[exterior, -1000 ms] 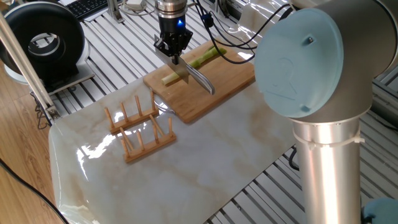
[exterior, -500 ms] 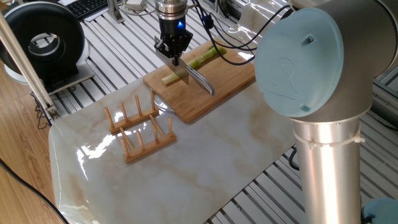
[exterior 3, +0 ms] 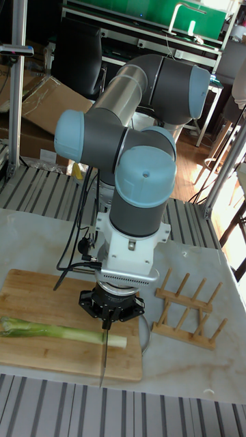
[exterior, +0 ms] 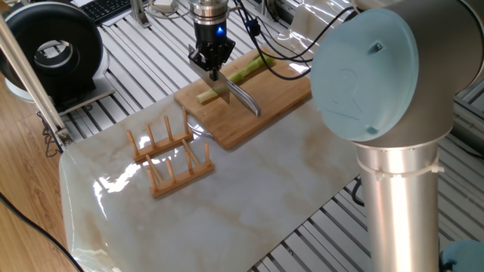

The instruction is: Chop the scallions

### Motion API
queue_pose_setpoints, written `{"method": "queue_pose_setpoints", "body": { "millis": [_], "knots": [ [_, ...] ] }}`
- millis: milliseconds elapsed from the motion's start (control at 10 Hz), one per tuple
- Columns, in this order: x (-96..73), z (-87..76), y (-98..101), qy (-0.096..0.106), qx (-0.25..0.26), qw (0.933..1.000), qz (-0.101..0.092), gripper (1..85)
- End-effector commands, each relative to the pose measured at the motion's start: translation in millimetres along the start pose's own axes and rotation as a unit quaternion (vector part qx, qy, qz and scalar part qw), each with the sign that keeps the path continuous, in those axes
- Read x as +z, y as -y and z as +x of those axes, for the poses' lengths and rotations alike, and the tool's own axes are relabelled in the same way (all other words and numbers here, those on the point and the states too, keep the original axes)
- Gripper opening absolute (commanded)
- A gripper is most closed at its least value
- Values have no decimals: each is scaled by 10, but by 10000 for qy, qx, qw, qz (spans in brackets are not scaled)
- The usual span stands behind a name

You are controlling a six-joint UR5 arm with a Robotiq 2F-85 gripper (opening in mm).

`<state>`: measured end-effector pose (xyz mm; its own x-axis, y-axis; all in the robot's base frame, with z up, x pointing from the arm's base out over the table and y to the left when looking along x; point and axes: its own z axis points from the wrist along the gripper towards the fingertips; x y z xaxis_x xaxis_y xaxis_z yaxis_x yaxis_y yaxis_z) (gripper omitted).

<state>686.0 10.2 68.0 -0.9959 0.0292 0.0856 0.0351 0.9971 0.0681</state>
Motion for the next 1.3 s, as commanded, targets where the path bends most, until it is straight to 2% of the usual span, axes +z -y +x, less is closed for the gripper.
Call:
{"method": "queue_pose_setpoints", "body": {
  "millis": [0,200,400,600,800,900,1200],
  "knots": [
    [5,19,2,-16,16,10000,-86,10],
    [4,22,-4,-31,39,10000,-85,10],
    [43,5,20,-33,81,9999,53,10],
    [18,13,-13,-93,130,9998,71,10],
    [43,-9,-24,-54,123,9999,85,10],
    [71,-22,-16,-26,153,9997,168,10],
    [97,-30,-29,-6,148,9998,121,10]
  ]
}}
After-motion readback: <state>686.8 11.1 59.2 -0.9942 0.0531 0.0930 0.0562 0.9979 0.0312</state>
